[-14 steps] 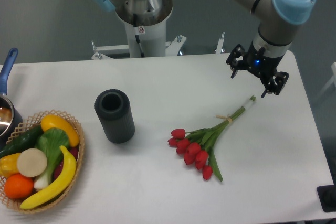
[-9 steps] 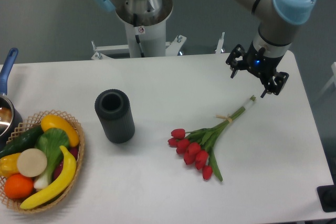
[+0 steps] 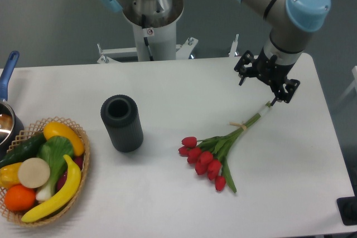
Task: Pick up the flowers from the table
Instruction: 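Move the gripper down over the tulip stems near the twine tie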
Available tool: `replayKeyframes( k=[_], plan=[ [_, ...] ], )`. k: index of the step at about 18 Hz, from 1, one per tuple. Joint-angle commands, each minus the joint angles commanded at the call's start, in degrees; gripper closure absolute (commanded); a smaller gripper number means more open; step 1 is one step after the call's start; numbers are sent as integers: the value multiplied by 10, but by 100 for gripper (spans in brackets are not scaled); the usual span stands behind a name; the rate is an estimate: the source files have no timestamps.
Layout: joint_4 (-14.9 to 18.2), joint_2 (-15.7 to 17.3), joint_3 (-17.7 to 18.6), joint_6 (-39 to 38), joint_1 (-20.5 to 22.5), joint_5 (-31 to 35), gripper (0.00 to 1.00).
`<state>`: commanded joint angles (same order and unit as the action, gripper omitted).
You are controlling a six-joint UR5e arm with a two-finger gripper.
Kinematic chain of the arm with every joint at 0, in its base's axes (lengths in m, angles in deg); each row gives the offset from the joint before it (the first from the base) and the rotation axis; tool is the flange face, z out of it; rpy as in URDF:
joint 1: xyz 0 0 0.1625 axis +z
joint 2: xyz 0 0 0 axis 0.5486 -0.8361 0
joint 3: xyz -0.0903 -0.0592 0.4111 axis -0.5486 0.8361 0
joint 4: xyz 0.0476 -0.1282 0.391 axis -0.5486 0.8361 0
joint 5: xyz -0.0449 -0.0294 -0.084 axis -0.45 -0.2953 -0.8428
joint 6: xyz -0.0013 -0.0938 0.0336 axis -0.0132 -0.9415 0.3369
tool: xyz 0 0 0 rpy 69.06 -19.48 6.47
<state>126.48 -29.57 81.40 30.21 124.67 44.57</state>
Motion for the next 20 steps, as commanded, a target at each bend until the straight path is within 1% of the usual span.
replayKeyframes(
  k=[1, 2, 3, 5, 12, 14, 16, 18, 19, 20],
  plan=[
    [-34, 7, 25, -1, -1, 0, 0],
    [-60, 11, 47, 1, 0, 0, 0],
    [-73, 13, 61, 3, 2, 1, 0],
    [-78, 14, 72, 4, 0, 1, 0],
    [-87, 8, 88, 6, -9, 0, 0],
    [-93, -5, 89, 1, -18, 1, 0],
    [-116, -21, 93, -2, -29, 1, 0],
    [-164, -37, 100, -10, -40, 2, 0],
    [-176, -40, 105, -24, -45, 3, 0],
    [-180, -42, 112, -27, -48, 3, 0]
  ],
)
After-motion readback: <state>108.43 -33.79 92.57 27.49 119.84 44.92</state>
